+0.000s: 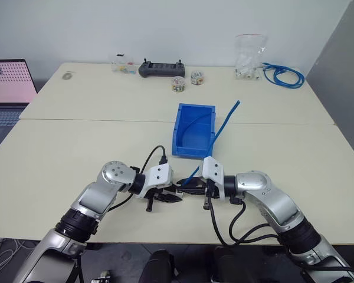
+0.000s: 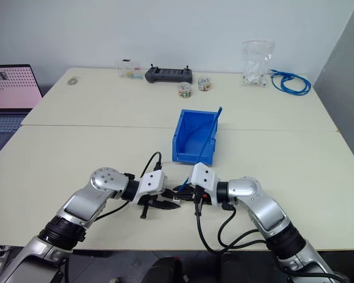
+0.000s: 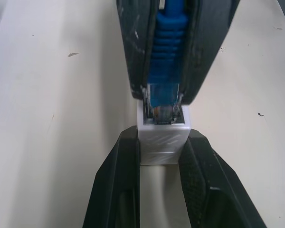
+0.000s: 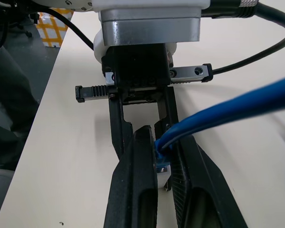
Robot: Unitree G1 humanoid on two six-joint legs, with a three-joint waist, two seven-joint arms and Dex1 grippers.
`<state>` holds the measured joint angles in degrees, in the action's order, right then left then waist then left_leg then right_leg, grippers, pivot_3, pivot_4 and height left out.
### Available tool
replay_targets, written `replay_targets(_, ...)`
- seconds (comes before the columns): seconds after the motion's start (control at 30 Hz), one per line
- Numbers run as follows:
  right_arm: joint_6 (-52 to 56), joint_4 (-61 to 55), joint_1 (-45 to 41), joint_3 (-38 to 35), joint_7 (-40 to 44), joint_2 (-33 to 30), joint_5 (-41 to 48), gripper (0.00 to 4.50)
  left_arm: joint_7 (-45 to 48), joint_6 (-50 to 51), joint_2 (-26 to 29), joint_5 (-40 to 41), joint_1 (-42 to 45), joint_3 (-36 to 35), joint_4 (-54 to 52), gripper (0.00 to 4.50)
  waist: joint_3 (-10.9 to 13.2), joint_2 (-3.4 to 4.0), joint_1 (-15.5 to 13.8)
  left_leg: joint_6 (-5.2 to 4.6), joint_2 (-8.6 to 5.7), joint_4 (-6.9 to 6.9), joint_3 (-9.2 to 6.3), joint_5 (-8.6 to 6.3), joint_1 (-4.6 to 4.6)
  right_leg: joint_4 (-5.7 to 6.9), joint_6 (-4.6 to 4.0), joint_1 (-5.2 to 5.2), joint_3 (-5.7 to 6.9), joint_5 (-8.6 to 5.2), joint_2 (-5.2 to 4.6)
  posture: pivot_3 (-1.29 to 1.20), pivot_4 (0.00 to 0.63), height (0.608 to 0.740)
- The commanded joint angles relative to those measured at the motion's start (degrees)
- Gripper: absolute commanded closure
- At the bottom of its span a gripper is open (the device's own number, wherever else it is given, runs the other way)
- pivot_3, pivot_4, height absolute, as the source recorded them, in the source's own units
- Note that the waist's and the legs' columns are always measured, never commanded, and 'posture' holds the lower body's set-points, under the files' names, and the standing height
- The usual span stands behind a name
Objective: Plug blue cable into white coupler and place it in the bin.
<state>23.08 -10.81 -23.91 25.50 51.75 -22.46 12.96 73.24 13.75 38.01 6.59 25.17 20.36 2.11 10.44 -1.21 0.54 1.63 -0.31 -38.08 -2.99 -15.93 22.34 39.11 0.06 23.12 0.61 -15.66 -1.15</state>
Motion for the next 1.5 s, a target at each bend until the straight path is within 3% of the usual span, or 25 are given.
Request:
replay_targets(0.03,3.22,0.69,-1.21,2.85,2.84,-0.02,-0.23,4.39,-0.55,0.66,-0.3,-0.85,-0.7,0.61,0.23,3.72,-0.02,0.0,0.0,0.0,0.0,0.0,0.0,0.0,-0.01,0.0,0.0,0.0,0.0,0.0,0.0,0.0,0.15,0.74)
replay_targets(0.3,7.34,3.59,-1.63,7.55,6.56,-0.68,-1.79,4.39,-0.76,0.88,-0.61,-0.84,-0.68,0.52,0.04,3.72,-0.4,0.02,0.04,0.0,0.0,0.01,0.01,0.0,-0.12,0.0,0.0,-0.08,-0.01,0.0,0.0,0.0,0.15,0.74)
replay_targets(0.47,7.74,6.6,-1.58,8.82,6.6,-0.21,-3.3,4.39,-0.83,0.98,-0.47,-0.91,-0.93,0.26,-0.23,3.72,-0.45,0.05,0.4,-0.02,0.01,0.18,0.01,-0.03,-0.97,-0.16,-0.02,-0.93,0.0,-0.06,0.01,0.0,0.15,0.74)
replay_targets(0.63,7.14,7.66,-1.02,8.63,7.21,-0.67,-3.81,4.39,-1.33,0.96,-0.69,-1.1,-1.07,-0.08,-0.29,3.72,-0.67,0.13,0.74,-0.03,0.01,0.22,0.03,-0.03,-1.23,-0.16,0.22,-1.15,-0.03,-0.21,0.0,0.0,0.15,0.74)
replay_targets(0.73,5.7,6.98,-0.76,7.09,6.85,-0.81,-3.45,4.39,-1.97,0.9,-0.8,-1.38,-1.31,-0.39,-0.35,3.72,-0.8,0.18,0.78,-0.03,0.01,0.22,0.03,-0.04,-1.27,-0.16,0.23,-1.19,-0.05,-0.22,0.0,0.0,0.15,0.74)
replay_targets(0.83,6.89,3.48,-2.09,0.74,4.43,0.34,0.25,4.39,-4.04,0.49,-0.62,-1.47,-2.12,-2.07,-0.3,3.72,-0.81,0.19,0.7,-0.03,0.0,0.22,0.03,-0.04,-1.28,-0.16,0.25,-1.22,-0.05,-0.23,-0.01,0.0,0.15,0.74)
replay_targets(0.9,9.13,0.94,-3.01,-3.52,2.07,1.51,2.89,4.4,-4.78,1.11,0.28,-1.44,-2.96,-3.01,-1.28,3.01,-0.8,0.2,0.7,-0.03,-0.01,0.21,0.02,-0.04,-1.28,-0.17,0.25,-1.22,-0.05,-0.23,-0.04,0.0,0.15,0.74)
replay_targets(0.93,10.92,-0.42,-3.41,-5.75,0.65,2.35,4.54,4.4,-5.55,1.63,0.6,-1.25,-3.44,-3.87,-2.25,2.95,-0.79,0.18,0.71,-0.03,0.0,0.21,0.01,-0.04,-1.26,-0.17,0.25,-1.21,-0.04,-0.22,-0.05,0.0,0.15,0.74)
replay_targets(1.23,22.35,-10.71,-7.4,-18.74,-9.45,6.66,14.79,4.4,-17.17,21.05,0.84,7.53,-4.64,-18.44,-18.29,1.09,-0.68,0.17,1.14,-0.02,0.07,0.16,-0.13,-0.04,-0.6,-0.1,-0.01,-0.58,0.05,-0.07,-0.02,0.0,0.15,0.74)
replay_targets(1.43,20.41,0.82,-18.32,-24.88,-13.95,9.04,15.47,4.4,-22.4,27.24,1.03,8.76,0.93,-20.1,-23.46,0.0,-0.61,0.18,1.11,-0.02,0.01,0.13,-0.1,-0.03,-0.53,-0.1,0.02,-0.51,0.03,-0.04,-0.04,0.0,0.15,0.74)
replay_targets(1.5,18.04,7.27,-22.27,-24.71,-13.9,9.19,13.93,4.4,-24.3,26.76,0.56,7.91,2.59,-19.47,-22.73,0.0,-0.61,0.18,1.12,-0.02,0.01,0.15,-0.08,-0.03,-0.56,-0.1,0.02,-0.52,0.02,-0.04,-0.03,0.0,0.15,0.74)
